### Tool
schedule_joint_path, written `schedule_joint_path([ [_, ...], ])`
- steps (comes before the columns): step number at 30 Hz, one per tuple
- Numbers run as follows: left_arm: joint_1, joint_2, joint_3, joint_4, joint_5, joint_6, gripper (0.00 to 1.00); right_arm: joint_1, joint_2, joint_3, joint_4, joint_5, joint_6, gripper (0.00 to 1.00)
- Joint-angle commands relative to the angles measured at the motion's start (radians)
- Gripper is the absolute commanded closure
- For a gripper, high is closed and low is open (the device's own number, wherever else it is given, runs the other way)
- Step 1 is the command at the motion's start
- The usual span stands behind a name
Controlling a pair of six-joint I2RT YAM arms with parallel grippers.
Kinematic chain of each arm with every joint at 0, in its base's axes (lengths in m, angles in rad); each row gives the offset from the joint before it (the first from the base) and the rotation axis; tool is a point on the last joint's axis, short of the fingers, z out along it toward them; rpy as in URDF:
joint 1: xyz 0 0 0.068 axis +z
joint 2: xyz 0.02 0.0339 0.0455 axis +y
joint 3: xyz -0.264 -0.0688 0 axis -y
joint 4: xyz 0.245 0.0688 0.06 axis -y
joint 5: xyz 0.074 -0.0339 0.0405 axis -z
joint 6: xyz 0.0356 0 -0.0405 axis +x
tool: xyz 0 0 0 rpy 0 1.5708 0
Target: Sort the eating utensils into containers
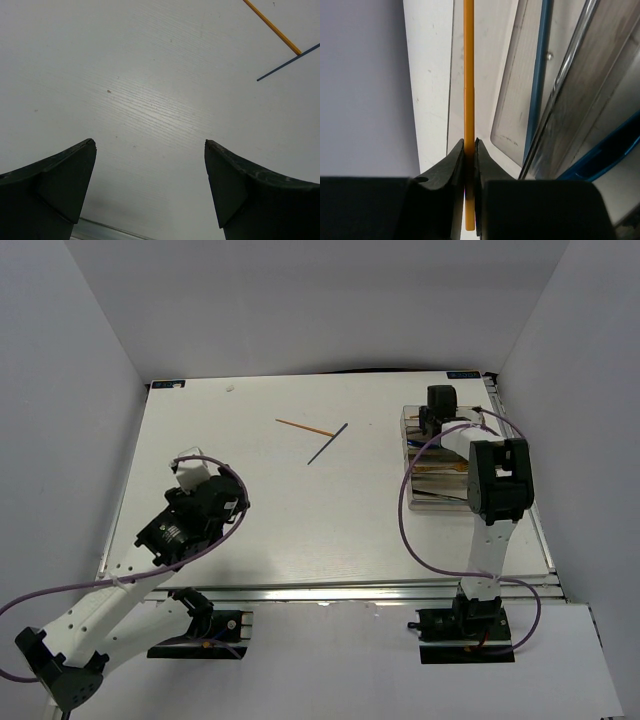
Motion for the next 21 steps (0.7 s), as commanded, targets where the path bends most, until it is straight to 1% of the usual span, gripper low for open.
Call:
schedule_joint_path([
  [1, -0.003, 0.003, -0.007, 0.025, 0.002, 0.016, 0.02, -0.025, -0.002, 0.023, 0.041, 0.01, 0.002, 1.0],
  [3, -0.003, 0.011, -0.007, 0.031, 0.003, 0.019, 0.02, -0.039, 0.013, 0.044, 0.049, -0.033, -0.004, 1.0],
  [5, -0.003, 0.017, -0.006, 0.032, 0.005, 0.019, 0.02, -0.047, 0.038, 0.062, 0.054, -0.056, -0.008, 0.96],
  [6, -0.003, 0.018, -0.004, 0.031, 0.005, 0.021, 0.02, -0.047, 0.041, 0.061, 0.06, -0.073, -0.008, 0.91],
  [7, -0.003, 0.018, -0.003, 0.031, 0.003, 0.021, 0.02, -0.048, 0.041, 0.056, 0.081, -0.077, -0.008, 0.82],
  [8, -0.003, 0.018, -0.004, 0.032, 0.003, 0.022, 0.02, -0.048, 0.037, 0.049, 0.089, -0.082, -0.003, 0.69],
  [10, -0.003, 0.02, -0.001, 0.038, 0.005, 0.028, 0.02, -0.048, 0.023, 0.037, 0.106, -0.094, -0.001, 0.61],
  [11, -0.003, 0.021, 0.0, 0.04, 0.006, 0.031, 0.02, -0.048, 0.017, 0.036, 0.104, -0.097, -0.007, 0.56],
  [13, -0.003, 0.037, 0.015, 0.045, 0.008, 0.039, 0.02, -0.048, -0.005, 0.035, 0.106, -0.107, -0.011, 0.49],
  [14, -0.004, 0.044, 0.022, 0.049, 0.013, 0.042, 0.02, -0.05, -0.014, 0.033, 0.106, -0.108, -0.014, 0.4],
  [16, -0.003, 0.072, 0.045, 0.074, 0.025, 0.061, 0.02, -0.05, -0.048, 0.027, 0.106, -0.116, -0.017, 0.35],
  [17, -0.003, 0.086, 0.055, 0.1, 0.045, 0.077, 0.02, -0.051, -0.06, 0.026, 0.112, -0.119, -0.029, 0.23],
  [18, -0.003, 0.112, 0.075, 0.117, 0.054, 0.088, 0.02, -0.053, -0.086, 0.029, 0.11, -0.123, -0.038, 0.2],
  [20, -0.003, 0.147, 0.095, 0.158, 0.066, 0.116, 0.02, -0.054, -0.115, 0.03, 0.104, -0.128, -0.055, 0.2],
  [21, -0.003, 0.17, 0.109, 0.205, 0.077, 0.146, 0.02, -0.057, -0.15, 0.029, 0.106, -0.143, -0.084, 0.2],
])
